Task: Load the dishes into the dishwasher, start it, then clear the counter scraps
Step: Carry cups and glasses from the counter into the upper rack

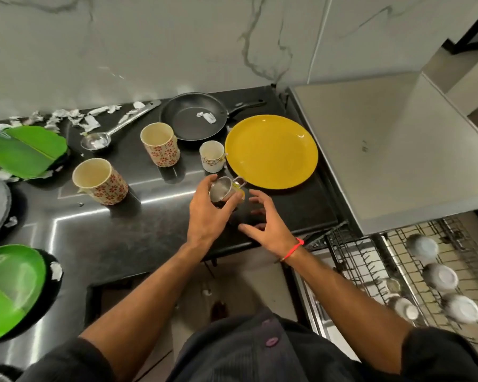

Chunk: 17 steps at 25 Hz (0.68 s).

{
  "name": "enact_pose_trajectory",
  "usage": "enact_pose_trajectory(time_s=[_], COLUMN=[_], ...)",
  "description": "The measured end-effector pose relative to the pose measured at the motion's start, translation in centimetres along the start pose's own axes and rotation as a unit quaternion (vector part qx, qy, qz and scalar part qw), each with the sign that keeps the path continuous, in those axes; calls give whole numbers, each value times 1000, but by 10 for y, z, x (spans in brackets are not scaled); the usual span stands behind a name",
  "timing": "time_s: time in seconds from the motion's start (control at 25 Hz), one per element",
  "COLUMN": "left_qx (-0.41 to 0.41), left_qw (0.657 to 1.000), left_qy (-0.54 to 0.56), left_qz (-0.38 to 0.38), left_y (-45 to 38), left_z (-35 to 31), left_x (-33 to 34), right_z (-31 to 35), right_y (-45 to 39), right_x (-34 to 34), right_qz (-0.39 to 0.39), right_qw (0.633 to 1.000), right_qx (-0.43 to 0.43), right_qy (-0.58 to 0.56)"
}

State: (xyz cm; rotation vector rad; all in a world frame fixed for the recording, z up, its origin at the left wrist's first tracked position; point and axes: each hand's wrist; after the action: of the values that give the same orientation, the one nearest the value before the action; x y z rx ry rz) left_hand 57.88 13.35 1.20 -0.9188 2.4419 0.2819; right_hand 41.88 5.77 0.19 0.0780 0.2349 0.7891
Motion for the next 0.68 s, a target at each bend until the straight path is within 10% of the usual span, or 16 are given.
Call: enact_pose_trajectory(time_s=[0.68], left_qx=[34], left_qw=[890], left_qy=[57], left_qz=[451], left_y=[77], left_z=[-121], left_x=[165], right_z=[-22], right_y=[131], right_x=[-149], right_qz=[-334], right_qw=[925], right_qx=[52], right_qy=[-172])
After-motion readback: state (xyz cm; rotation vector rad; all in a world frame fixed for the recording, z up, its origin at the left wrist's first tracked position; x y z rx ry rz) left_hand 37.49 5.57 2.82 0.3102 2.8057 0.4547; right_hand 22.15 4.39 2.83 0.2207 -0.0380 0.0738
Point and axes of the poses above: each hand's wrist, its own y-axis away from the middle knuckle, its own x-axis out of the palm, z = x × y, and after that the axes turned 4 degrees about -y, right-handed
